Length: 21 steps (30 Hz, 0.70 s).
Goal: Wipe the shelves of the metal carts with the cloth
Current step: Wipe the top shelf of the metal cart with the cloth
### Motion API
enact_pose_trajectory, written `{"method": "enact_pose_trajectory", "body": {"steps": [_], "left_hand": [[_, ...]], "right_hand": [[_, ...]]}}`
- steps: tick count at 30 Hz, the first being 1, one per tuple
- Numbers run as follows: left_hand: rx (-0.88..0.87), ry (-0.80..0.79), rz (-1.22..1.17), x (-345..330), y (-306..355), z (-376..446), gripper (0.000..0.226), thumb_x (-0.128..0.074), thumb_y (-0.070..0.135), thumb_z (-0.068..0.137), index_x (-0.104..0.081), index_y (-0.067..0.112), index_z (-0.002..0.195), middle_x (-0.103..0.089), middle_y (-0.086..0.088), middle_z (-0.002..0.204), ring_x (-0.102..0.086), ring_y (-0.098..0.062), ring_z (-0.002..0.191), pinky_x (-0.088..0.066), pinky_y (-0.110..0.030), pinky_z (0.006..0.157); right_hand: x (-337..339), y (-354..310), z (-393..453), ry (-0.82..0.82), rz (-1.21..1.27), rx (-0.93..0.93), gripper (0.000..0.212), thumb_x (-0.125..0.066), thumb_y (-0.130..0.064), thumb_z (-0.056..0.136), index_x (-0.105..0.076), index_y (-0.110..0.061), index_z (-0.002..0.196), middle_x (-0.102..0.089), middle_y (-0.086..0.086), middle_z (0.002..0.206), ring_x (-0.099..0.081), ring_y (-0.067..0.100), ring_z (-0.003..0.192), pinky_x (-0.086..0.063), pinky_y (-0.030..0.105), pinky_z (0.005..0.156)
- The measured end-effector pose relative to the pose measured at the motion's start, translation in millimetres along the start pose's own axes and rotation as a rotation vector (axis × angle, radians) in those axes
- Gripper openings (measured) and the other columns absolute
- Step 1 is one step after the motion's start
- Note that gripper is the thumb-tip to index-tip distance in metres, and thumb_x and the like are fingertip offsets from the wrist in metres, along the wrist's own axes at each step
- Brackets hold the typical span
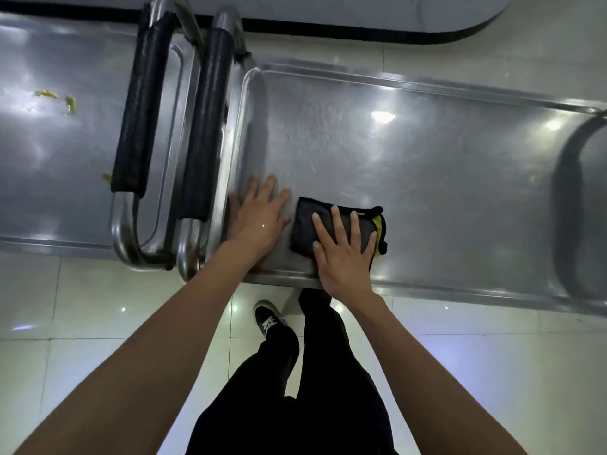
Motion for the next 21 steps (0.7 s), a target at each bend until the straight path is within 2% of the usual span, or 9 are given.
{"method": "enact_pose_trajectory", "body": {"steps": [3, 11, 14, 19, 21], "left_hand": [[-0.01, 0.016, -0.01, 1.1, -0.7, -0.9, 0.056, -0.045, 0.043, 0.102, -0.029, 0.033, 0.155, -0.011, 0.001, 0.166, -0.002, -0.031, 0.154, -0.012, -0.066, 0.119], [0.062, 0.036, -0.056, -0.4, -1.7, 1.3, 0.058, -0.058, 0.041, 0.093, -0.041, 0.037, 0.148, -0.018, 0.003, 0.164, -0.008, -0.028, 0.153, -0.013, -0.065, 0.12], [0.11, 0.052, -0.074, -0.1, 1.7, 2.8, 0.057, -0.06, 0.049, 0.09, -0.047, 0.038, 0.144, -0.019, 0.004, 0.163, -0.009, -0.026, 0.153, -0.011, -0.063, 0.12], [0.222, 0.108, -0.149, -0.1, 8.5, 6.7, 0.05, -0.064, 0.053, 0.088, -0.06, 0.038, 0.135, -0.025, 0.006, 0.162, -0.009, -0.02, 0.153, -0.01, -0.063, 0.121], [0.236, 0.112, -0.154, -0.3, 9.3, 6.4, 0.05, -0.062, 0.055, 0.089, -0.059, 0.039, 0.136, -0.024, 0.007, 0.162, -0.007, -0.019, 0.154, -0.006, -0.061, 0.122]], "right_hand": [[15.8, 2.0, 48.8, -0.016, 0.038, -0.016, 0.052, -0.016, -0.051, 0.103, -0.004, -0.05, 0.154, 0.0, -0.009, 0.167, 0.011, 0.022, 0.153, 0.012, 0.062, 0.114], [62.4, 5.0, 191.5, -0.07, 0.037, 0.008, 0.053, -0.015, -0.05, 0.104, -0.002, -0.048, 0.155, 0.006, -0.008, 0.167, 0.015, 0.027, 0.152, 0.013, 0.065, 0.114], [75.4, -2.4, 233.1, -0.059, 0.019, 0.058, 0.053, -0.016, -0.049, 0.104, -0.004, -0.046, 0.156, 0.004, -0.006, 0.168, 0.013, 0.029, 0.153, 0.011, 0.066, 0.114], [78.5, -11.5, 261.5, -0.041, -0.021, 0.103, 0.054, -0.016, -0.049, 0.104, -0.004, -0.045, 0.156, 0.002, -0.005, 0.168, 0.011, 0.029, 0.153, 0.009, 0.066, 0.114], [78.9, -10.4, 260.1, -0.027, -0.029, 0.116, 0.055, -0.016, -0.05, 0.103, -0.006, -0.044, 0.156, -0.001, -0.005, 0.168, 0.008, 0.029, 0.153, 0.007, 0.065, 0.115]]}}
Point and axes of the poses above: each hand's wrist, its own z-axis towards the middle knuckle, its own x-axis out of the back of the hand, y = z × x, the point moved 4 cm from there along z, towards the middle knuckle
